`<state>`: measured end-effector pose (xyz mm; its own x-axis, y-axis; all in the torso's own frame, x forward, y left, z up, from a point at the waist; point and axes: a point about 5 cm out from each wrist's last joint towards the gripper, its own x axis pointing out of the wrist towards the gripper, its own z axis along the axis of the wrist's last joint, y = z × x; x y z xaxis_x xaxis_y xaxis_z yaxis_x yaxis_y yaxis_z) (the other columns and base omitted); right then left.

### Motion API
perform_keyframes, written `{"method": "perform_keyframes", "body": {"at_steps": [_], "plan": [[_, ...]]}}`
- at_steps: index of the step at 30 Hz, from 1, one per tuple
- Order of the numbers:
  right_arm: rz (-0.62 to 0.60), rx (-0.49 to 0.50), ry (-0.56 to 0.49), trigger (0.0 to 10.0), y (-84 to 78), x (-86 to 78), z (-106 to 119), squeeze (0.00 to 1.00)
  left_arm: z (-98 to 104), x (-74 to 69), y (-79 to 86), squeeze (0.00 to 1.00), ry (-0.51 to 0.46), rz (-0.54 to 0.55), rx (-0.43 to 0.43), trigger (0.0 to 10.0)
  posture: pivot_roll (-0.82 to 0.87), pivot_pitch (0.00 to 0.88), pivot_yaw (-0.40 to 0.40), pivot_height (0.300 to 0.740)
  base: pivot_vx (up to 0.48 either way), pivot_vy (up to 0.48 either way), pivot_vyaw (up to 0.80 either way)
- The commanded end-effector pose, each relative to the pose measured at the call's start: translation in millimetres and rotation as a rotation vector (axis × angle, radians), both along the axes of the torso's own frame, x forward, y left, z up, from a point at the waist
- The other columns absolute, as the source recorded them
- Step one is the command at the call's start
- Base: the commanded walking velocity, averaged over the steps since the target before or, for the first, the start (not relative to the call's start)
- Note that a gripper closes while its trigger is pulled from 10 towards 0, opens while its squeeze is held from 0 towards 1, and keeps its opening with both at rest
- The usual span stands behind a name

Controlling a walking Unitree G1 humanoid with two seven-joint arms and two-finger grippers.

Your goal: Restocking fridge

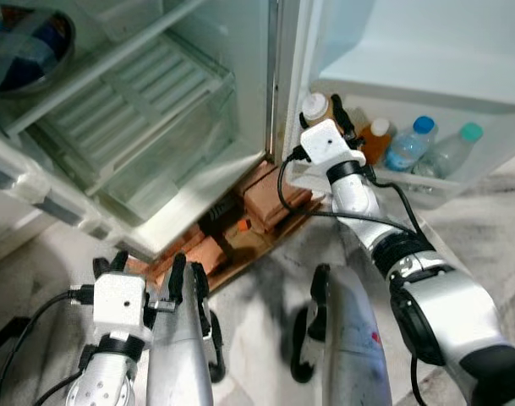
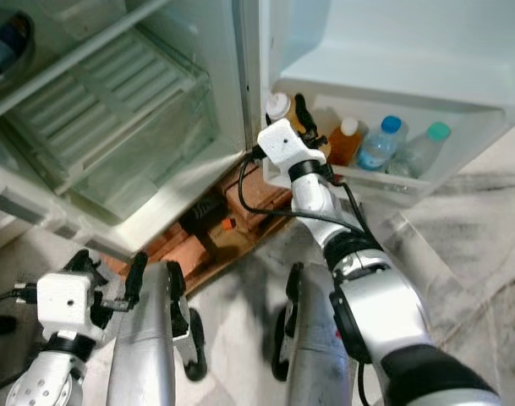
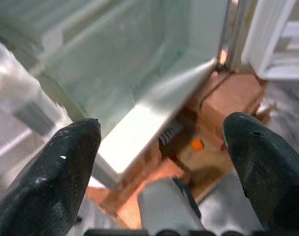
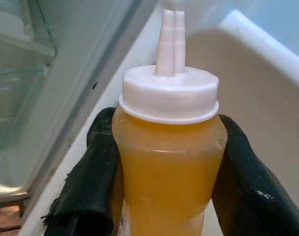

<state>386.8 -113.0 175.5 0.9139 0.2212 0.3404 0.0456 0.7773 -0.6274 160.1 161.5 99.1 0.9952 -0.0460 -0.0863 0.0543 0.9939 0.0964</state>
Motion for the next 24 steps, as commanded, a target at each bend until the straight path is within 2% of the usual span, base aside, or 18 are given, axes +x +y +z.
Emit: {"method": "perform_keyframes", "body": {"at_steps": [1, 7, 12, 14, 19, 24], "plan": [[0.038, -0.024, -0.005, 10.0, 8.2, 0.2, 3, 0.0, 2, -6.0, -0.5, 0.0, 0.01, 0.008, 0.015, 10.0, 0.35, 0.402, 0.045, 0.559, 0.0, 0.0, 0.0], [-0.013, -0.027, 0.033, 10.0, 8.7, 5.4, 4, 0.0, 4, -12.5, -2.0, 0.0, 0.036, 0.009, 0.008, 10.0, 0.37, 0.426, 0.049, 0.559, 0.0, 0.0, 0.0], [-0.029, 0.04, 0.109, 10.0, 9.3, 6.0, -3, 0.0, 6, -15.0, -2.7, 0.0, 0.044, 0.007, 0.009, 10.0, 0.37, 0.429, 0.049, 0.559, 0.0, 0.0, 0.0], [-0.038, 0.108, 0.161, 10.0, 8.7, 4.3, -11, 0.0, 7, -14.9, -2.8, 0.0, 0.046, 0.007, 0.011, 10.0, 0.37, 0.423, 0.049, 0.559, 0.0, 0.0, 0.0], [-0.039, 0.152, 0.185, 10.0, 7.2, 1.6, -18, 0.0, 6, -13.4, -2.8, 0.0, 0.048, 0.003, 0.013, 10.0, 0.37, 0.421, 0.05, 0.559, 0.0, 0.0, 0.0], [-0.07, 0.279, 0.218, 10.0, -2.4, 1.9, -21, 0.0, 6, -9.4, -2.7, 0.0, 0.042, 0.001, 0.021, 10.0, 0.37, 0.408, 0.05, 0.559, 0.0, 0.0, 0.0]]}}
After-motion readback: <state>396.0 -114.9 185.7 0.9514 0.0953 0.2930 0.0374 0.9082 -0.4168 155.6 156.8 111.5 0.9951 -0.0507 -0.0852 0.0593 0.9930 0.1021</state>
